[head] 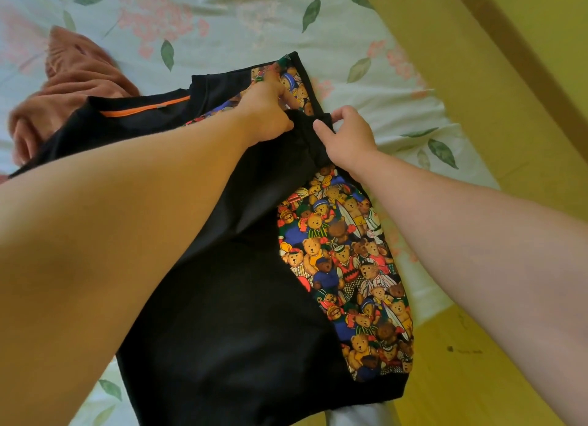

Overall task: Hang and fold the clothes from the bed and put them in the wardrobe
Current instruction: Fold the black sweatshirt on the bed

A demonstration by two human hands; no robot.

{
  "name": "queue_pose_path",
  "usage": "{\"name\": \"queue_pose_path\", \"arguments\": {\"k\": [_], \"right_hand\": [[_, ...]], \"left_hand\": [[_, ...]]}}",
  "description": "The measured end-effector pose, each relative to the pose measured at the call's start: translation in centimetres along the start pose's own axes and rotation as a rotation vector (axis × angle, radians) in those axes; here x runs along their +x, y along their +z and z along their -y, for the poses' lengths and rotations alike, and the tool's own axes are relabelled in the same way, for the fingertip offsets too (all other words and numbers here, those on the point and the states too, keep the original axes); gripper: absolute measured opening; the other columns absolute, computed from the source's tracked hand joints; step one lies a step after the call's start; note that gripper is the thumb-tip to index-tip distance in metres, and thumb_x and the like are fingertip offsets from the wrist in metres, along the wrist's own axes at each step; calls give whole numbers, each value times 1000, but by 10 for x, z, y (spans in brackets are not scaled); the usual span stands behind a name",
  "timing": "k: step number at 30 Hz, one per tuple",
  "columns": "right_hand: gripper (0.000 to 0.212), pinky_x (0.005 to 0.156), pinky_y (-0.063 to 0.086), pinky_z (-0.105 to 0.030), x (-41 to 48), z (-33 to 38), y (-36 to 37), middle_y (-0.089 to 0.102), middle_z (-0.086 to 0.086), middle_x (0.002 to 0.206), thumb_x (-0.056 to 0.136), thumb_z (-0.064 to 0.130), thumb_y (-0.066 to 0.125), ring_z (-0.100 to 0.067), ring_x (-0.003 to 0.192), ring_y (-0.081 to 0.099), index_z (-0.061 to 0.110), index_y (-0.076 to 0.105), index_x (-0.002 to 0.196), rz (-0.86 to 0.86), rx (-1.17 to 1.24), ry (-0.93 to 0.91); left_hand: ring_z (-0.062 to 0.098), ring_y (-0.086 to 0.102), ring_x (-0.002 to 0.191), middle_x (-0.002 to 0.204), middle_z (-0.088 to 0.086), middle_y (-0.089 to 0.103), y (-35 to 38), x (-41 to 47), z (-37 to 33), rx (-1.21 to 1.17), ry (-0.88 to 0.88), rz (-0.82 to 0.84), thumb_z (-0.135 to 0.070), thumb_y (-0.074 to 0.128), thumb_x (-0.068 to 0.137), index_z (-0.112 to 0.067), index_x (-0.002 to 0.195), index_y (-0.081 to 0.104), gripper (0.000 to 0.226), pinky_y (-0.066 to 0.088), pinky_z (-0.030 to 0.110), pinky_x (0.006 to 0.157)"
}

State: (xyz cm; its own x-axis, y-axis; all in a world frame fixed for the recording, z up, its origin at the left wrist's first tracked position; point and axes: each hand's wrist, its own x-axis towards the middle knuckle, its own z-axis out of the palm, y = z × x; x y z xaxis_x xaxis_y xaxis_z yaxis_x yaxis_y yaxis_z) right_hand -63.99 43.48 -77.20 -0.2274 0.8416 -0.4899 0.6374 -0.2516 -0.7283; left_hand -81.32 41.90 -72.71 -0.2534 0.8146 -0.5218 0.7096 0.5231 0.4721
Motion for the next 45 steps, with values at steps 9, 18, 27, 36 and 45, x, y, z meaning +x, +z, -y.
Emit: {"name": "queue_pose_path", "arguments": {"k": [9, 18, 27, 36, 45], "right_hand": [[38, 84, 41, -45, -22, 6, 21, 55, -12, 119, 98, 44, 51, -34, 107, 54, 12, 57, 117, -403, -676, -433], [71, 122, -4, -59, -9, -25, 55, -15, -2, 169, 101, 61, 11, -20, 155, -14, 27, -3, 162, 104, -1028, -510], [57, 119, 19, -52, -8, 20, 42, 27, -7, 164, 102, 52, 36, -25, 152, 22, 22, 39, 151, 3, -828, -477], [70, 106, 37, -49, 37, 73, 37, 43, -15, 143, 79, 29, 69, -37, 132, 41, 17, 38, 140, -133, -556, 145], [15, 73, 54, -35, 42, 70, 27, 63, -5, 86, 67, 15, 63, -31, 83, 62, 19, 51, 75, 13, -453, 137]], "left_hand": [[27, 36, 143, 147, 4, 49, 63, -94, 65, 734, 429, -364, -34, 48, 99, -19, 138, 54, 42, 17, 50, 122], [23, 2, 157, 170, 3, 11, 57, -86, 134, 869, 227, -218, -71, 15, 100, -22, 161, 14, 78, 1, 53, 126], [24, 34, 144, 151, 3, 43, 3, -119, 147, 573, 162, -519, -39, 44, 99, -22, 140, 45, 44, 14, 44, 124], [37, 21, 147, 157, 15, 25, -83, -183, 254, 208, -800, -769, -16, 55, 73, -14, 145, 27, 78, 17, 51, 121], [32, 66, 77, 99, 19, 69, -95, -185, 286, -708, -938, -538, -29, 69, 54, -15, 129, 57, 77, 58, 45, 75]]}}
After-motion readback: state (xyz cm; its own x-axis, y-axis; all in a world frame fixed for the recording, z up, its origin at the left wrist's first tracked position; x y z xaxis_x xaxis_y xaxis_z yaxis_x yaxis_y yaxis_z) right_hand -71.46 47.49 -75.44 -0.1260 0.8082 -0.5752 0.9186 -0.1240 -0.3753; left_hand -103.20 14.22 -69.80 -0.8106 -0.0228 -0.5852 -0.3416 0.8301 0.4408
